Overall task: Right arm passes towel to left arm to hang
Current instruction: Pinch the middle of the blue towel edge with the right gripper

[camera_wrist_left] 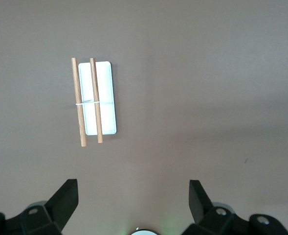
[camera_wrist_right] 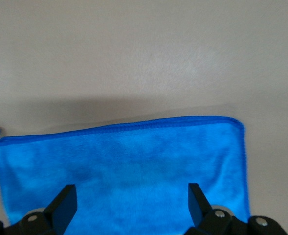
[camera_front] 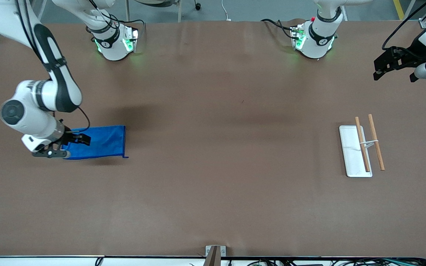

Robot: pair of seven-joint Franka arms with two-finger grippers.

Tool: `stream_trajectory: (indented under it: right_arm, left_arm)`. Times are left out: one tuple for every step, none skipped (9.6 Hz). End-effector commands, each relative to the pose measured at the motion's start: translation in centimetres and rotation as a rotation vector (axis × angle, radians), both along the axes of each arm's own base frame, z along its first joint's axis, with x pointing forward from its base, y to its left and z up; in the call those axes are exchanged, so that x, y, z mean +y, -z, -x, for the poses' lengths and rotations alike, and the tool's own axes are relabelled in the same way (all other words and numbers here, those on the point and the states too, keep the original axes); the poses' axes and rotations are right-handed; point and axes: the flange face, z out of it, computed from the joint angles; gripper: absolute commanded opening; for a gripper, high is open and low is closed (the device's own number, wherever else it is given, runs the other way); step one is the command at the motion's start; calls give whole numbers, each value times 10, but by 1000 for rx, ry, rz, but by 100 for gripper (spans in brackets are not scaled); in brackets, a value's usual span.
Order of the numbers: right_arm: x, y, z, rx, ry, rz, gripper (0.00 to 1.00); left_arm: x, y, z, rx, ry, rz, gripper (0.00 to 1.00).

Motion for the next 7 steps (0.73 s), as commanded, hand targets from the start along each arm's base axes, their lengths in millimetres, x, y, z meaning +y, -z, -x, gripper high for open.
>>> stream_trajectory:
  right_arm:
    - [-4, 18, 14, 13, -3, 6, 100]
    - [-4, 25, 15, 21, -7, 5, 100]
    - [-7, 33, 16, 21, -34, 4, 100]
    - [-15, 39, 20, 24, -47, 2, 100]
    - [-25, 44, 22, 32, -49, 1, 100]
    - [-25, 46, 22, 32, -44, 0, 100]
    - [-24, 50, 20, 13, -40, 1, 97]
  left_arm:
    - [-2, 14, -5, 41, 0, -7, 100]
    - [-2, 14, -4, 39, -2, -7, 100]
    - [-1, 15, -5, 41, -2, -7, 100]
    - [-2, 14, -5, 39, -3, -7, 100]
    - [-1, 15, -5, 41, -2, -7, 100]
    - [-1, 14, -5, 39, -2, -7, 100]
    - [0, 15, -5, 42, 0, -6, 100]
